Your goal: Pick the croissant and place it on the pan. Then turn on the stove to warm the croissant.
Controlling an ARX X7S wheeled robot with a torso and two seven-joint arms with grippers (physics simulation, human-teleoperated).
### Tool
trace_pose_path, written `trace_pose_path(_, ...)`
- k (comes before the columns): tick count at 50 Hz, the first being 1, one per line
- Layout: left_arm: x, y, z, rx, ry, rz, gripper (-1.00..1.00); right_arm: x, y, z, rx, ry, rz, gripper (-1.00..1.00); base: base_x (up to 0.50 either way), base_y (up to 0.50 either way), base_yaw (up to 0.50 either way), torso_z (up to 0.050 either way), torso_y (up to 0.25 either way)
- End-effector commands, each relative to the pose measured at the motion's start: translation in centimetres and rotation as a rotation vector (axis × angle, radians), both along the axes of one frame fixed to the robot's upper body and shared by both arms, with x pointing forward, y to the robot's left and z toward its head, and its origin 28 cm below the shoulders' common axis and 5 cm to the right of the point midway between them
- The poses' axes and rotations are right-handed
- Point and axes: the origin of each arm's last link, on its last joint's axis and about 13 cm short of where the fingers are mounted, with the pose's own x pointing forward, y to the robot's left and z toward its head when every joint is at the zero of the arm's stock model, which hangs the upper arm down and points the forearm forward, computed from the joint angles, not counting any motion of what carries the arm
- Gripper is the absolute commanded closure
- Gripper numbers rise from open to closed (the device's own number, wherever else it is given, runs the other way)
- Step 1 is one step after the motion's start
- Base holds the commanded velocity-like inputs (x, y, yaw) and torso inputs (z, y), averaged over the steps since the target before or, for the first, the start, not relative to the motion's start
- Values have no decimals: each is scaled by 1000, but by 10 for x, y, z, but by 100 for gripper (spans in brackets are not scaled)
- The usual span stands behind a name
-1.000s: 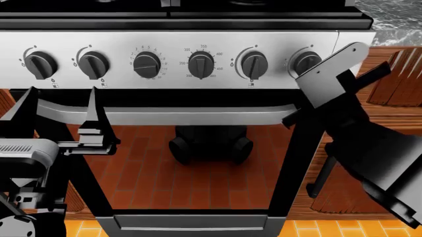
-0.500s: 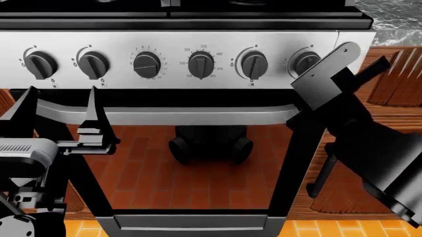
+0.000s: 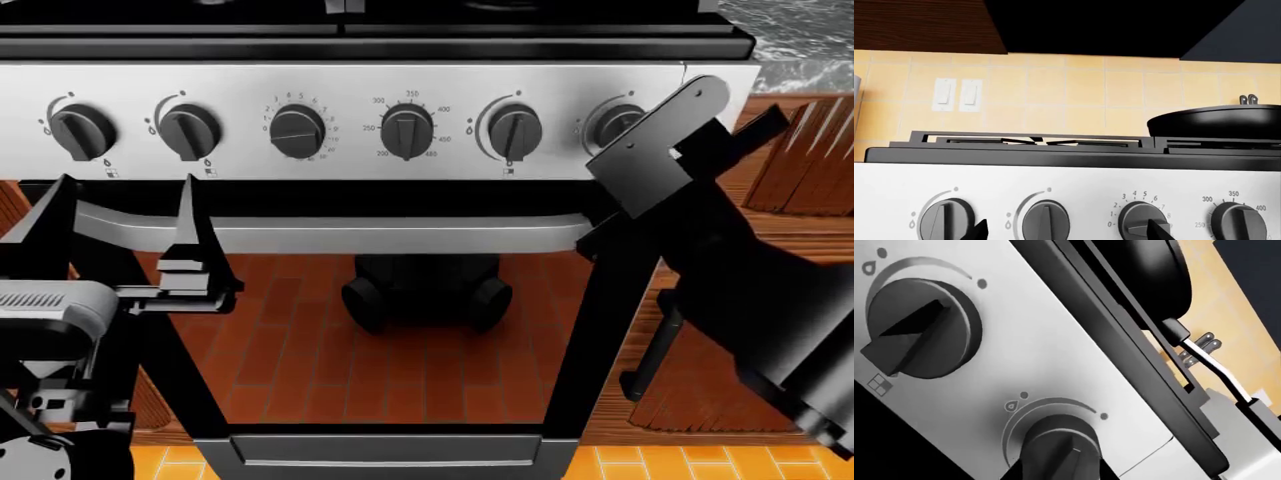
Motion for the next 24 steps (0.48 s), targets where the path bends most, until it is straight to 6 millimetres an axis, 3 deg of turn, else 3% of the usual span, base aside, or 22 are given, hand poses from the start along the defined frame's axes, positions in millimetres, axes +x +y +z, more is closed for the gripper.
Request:
trace_pose_path(1,0,0,0,0,0,-1,-100,-4,6,8,46,-26,29,-100,0,0,0,0,0)
trace_pose_path(24,-2,0,2,1,-5,-4,-100,-22,3,14,70,-72,5,-100,0,0,0,0,0)
